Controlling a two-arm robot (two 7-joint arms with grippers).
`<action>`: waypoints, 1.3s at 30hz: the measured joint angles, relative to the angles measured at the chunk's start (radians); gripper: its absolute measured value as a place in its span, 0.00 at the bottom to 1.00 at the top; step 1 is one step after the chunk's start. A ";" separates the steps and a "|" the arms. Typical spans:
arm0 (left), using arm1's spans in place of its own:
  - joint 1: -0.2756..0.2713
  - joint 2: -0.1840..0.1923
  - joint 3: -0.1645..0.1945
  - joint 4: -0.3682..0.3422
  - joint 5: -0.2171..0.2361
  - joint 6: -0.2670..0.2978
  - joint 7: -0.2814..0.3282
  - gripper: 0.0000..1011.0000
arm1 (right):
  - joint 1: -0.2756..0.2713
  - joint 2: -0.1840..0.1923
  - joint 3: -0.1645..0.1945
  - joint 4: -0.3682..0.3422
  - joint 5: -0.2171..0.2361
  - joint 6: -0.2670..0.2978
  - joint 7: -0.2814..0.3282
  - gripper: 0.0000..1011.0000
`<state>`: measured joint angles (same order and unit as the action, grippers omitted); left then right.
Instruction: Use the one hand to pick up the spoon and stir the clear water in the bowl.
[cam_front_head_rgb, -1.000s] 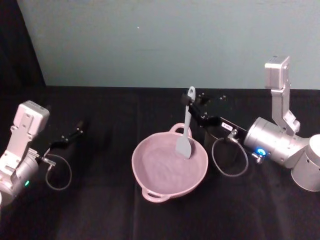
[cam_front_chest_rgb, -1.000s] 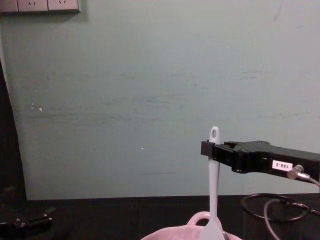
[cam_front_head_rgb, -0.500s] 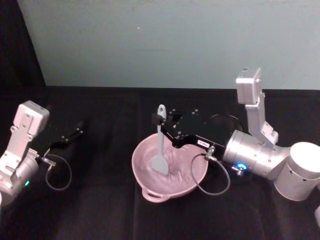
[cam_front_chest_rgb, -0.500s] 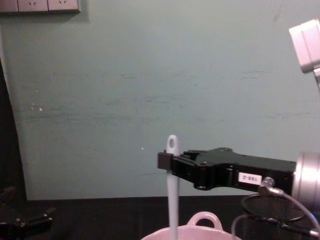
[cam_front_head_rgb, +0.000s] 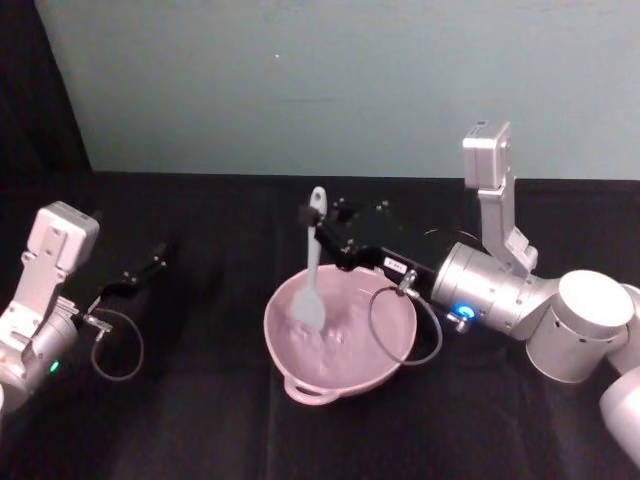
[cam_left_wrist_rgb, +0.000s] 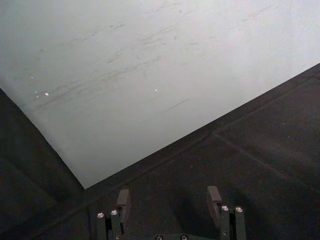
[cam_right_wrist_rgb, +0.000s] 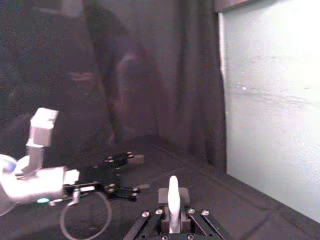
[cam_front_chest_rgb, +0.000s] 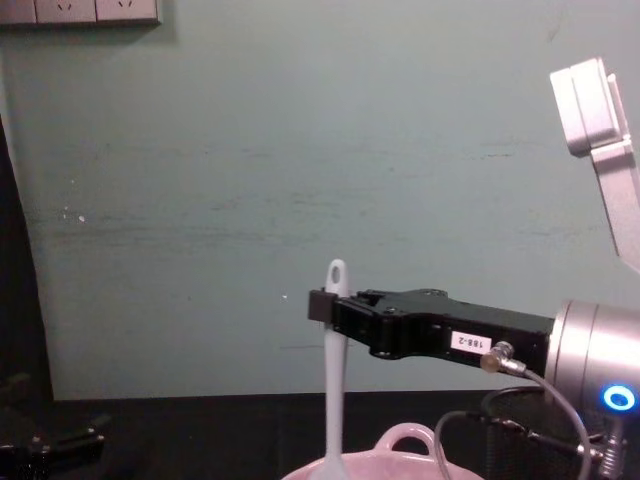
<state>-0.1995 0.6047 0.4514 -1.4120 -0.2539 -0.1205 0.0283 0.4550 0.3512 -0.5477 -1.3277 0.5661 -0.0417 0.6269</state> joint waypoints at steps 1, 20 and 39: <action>0.000 0.000 0.000 0.000 0.000 0.000 0.000 0.99 | 0.003 -0.002 0.002 0.008 0.000 -0.002 -0.001 0.11; 0.000 0.000 0.000 0.000 0.000 0.000 0.000 0.99 | -0.038 0.074 0.085 -0.044 -0.028 0.015 -0.071 0.11; 0.000 0.000 0.000 0.000 0.000 0.000 0.000 0.99 | -0.061 0.066 0.004 -0.147 -0.045 0.045 -0.006 0.11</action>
<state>-0.1995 0.6047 0.4514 -1.4120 -0.2539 -0.1205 0.0283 0.3936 0.4170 -0.5436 -1.4748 0.5212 0.0034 0.6206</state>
